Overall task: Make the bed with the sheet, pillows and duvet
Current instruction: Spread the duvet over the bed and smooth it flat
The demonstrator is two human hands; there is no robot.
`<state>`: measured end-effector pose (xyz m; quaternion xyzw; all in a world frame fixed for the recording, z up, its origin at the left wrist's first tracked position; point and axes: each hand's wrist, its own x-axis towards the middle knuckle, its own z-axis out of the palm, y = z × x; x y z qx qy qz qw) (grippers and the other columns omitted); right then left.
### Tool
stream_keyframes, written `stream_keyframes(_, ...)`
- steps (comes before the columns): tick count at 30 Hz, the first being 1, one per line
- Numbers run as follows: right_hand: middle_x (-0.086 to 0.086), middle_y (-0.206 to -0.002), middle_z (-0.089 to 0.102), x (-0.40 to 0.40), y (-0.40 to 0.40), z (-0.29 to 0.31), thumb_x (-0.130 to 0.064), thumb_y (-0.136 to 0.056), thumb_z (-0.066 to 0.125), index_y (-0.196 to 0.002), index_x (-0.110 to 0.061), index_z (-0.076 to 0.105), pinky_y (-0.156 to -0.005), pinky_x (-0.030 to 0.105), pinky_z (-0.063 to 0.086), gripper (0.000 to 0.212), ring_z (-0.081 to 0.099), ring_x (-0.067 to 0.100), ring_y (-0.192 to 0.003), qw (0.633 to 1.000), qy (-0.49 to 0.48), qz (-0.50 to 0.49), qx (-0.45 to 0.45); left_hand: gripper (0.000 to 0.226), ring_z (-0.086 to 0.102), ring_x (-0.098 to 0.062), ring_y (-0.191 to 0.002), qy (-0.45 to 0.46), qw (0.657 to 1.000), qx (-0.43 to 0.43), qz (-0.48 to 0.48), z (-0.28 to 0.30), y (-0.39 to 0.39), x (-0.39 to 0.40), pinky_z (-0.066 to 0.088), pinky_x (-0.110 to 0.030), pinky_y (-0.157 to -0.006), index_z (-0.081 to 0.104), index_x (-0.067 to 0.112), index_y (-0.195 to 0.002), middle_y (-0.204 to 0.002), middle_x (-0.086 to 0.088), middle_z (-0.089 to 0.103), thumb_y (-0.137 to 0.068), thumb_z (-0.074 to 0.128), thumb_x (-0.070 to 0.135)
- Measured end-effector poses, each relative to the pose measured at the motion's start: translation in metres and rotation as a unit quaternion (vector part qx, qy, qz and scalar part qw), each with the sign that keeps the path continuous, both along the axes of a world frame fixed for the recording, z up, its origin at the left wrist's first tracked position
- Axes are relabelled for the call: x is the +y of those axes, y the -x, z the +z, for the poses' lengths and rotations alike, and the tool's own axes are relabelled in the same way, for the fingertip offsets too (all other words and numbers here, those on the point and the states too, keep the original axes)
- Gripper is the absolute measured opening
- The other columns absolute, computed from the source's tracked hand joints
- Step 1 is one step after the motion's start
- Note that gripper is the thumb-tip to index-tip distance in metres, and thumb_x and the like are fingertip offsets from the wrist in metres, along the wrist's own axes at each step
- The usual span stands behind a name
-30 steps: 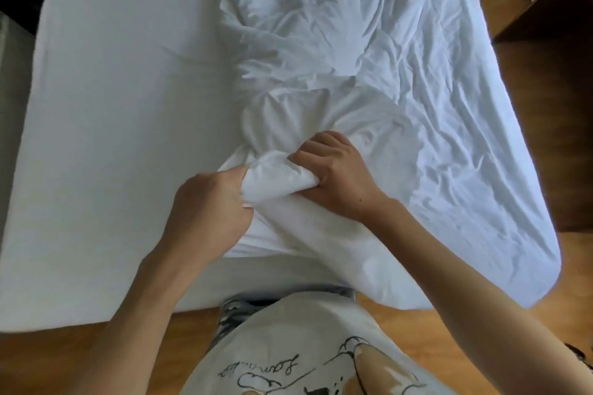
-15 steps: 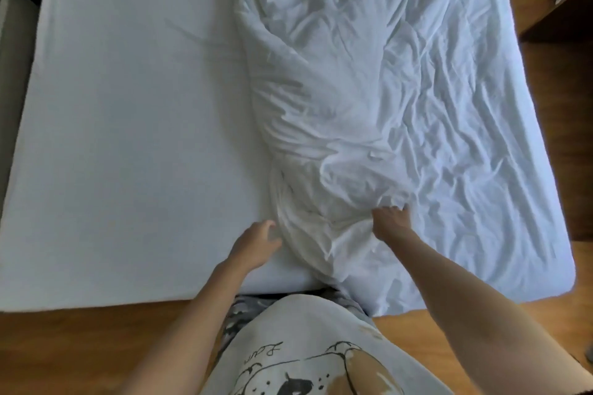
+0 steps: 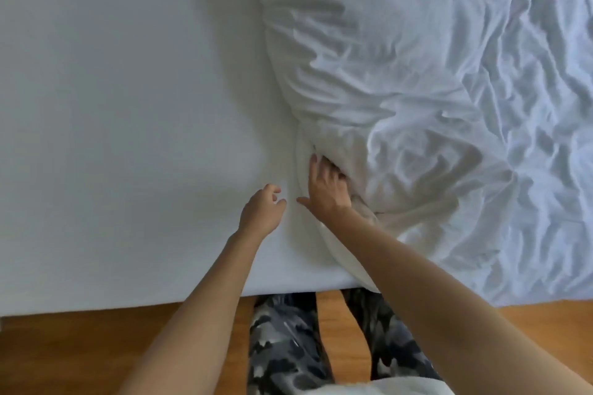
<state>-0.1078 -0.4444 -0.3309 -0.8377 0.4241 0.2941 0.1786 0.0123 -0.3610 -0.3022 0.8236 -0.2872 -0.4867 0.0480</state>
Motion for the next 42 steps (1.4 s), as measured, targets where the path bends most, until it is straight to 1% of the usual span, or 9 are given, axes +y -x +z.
stream_keyframes(7,0.028,-0.140,0.043,-0.012,-0.025,-0.078,-0.008,-0.095,0.043,-0.147,0.007,0.010,-0.104,0.049,0.041,0.064,0.047,0.039,-0.127,0.995,0.068,-0.070,0.033,0.034,0.057,-0.022,-0.110,0.033,0.999,-0.006,0.004,-0.044,-0.025,0.012,0.046,-0.033,-0.091,0.053,0.016,-0.129,-0.122,-0.001,0.060,-0.096,0.050,0.024)
stream_keyframes(16,0.020,-0.124,0.056,0.036,-0.018,0.054,-0.007,-0.091,0.044,-0.144,-0.007,0.033,-0.082,0.040,0.042,0.054,0.057,0.040,-0.104,0.981,0.000,-0.115,-0.159,0.046,0.060,-0.024,-0.108,0.047,0.981,0.148,0.118,-0.004,-0.037,0.024,0.046,-0.039,-0.096,0.045,0.015,-0.139,-0.119,-0.005,0.061,-0.098,0.050,0.034)
stream_keyframes(21,0.019,-0.097,0.059,0.091,-0.026,0.142,-0.003,-0.088,0.052,-0.117,0.000,0.053,-0.063,0.033,0.031,0.029,0.056,0.040,-0.079,0.962,-0.016,-0.105,-0.253,0.039,0.065,-0.021,-0.098,0.062,0.883,0.331,0.328,0.057,-0.035,0.031,0.052,-0.034,-0.082,0.066,0.022,-0.111,-0.105,-0.003,0.071,-0.098,0.039,0.047)
stream_keyframes(24,0.017,-0.085,0.053,0.112,-0.024,0.182,0.001,-0.083,0.052,-0.108,0.002,0.054,-0.061,0.034,0.028,0.025,0.049,0.034,-0.066,0.960,-0.002,-0.076,-0.269,0.056,0.066,-0.022,-0.106,0.059,0.843,0.418,0.333,0.087,-0.048,0.035,0.051,-0.036,-0.091,0.064,0.017,-0.123,-0.114,-0.006,0.070,-0.096,0.038,0.059)
stream_keyframes(28,0.014,-0.080,0.049,0.150,-0.027,0.221,0.001,-0.079,0.058,-0.099,-0.001,0.056,-0.061,0.036,0.034,0.019,0.049,0.033,-0.067,0.957,0.020,-0.044,-0.286,0.043,0.068,-0.026,-0.094,0.036,0.886,0.335,0.320,0.129,-0.059,0.032,0.052,-0.036,-0.087,0.063,0.004,-0.118,-0.108,-0.013,0.070,-0.087,0.067,0.033)
stream_keyframes(32,0.011,-0.100,0.056,0.181,-0.031,0.250,-0.009,-0.080,0.058,-0.109,-0.009,0.060,-0.073,0.038,0.042,0.029,0.056,0.033,-0.089,0.943,0.000,-0.137,-0.303,0.040,0.065,-0.028,-0.101,0.232,0.896,0.204,0.319,0.180,-0.075,0.061,0.053,-0.033,-0.083,0.059,0.006,-0.122,-0.115,-0.009,0.066,-0.083,0.067,0.011)
stream_keyframes(35,0.004,-0.116,0.058,0.209,-0.042,0.281,-0.021,-0.086,0.064,-0.115,-0.017,0.062,-0.088,0.033,0.046,0.030,0.058,0.018,-0.100,0.846,-0.086,-0.311,-0.425,0.039,0.062,-0.027,-0.106,0.368,0.905,0.098,0.190,0.225,-0.098,0.113,0.050,-0.030,-0.088,0.057,0.005,-0.123,-0.116,-0.010,0.065,-0.085,0.063,0.006)
stream_keyframes(38,0.004,-0.121,0.061,0.225,-0.083,0.313,-0.034,-0.092,0.061,-0.118,-0.015,0.061,-0.092,0.033,0.048,0.032,0.060,0.015,-0.104,0.772,-0.006,-0.405,-0.490,0.041,0.062,-0.029,-0.105,0.404,0.913,-0.006,0.052,0.246,-0.121,0.177,0.044,-0.026,-0.081,0.053,0.006,-0.130,-0.119,-0.014,0.065,-0.091,0.062,0.016)
stream_keyframes(42,0.006,-0.116,0.059,0.234,-0.166,0.344,-0.060,-0.083,0.060,-0.124,-0.012,0.052,-0.082,0.032,0.044,0.063,0.057,0.023,-0.106,0.880,-0.006,-0.301,-0.367,0.033,0.066,-0.033,-0.087,0.437,0.880,-0.139,-0.124,0.268,-0.142,0.239,0.041,-0.025,-0.068,0.060,0.003,-0.119,-0.102,-0.015,0.071,-0.091,0.065,0.020)
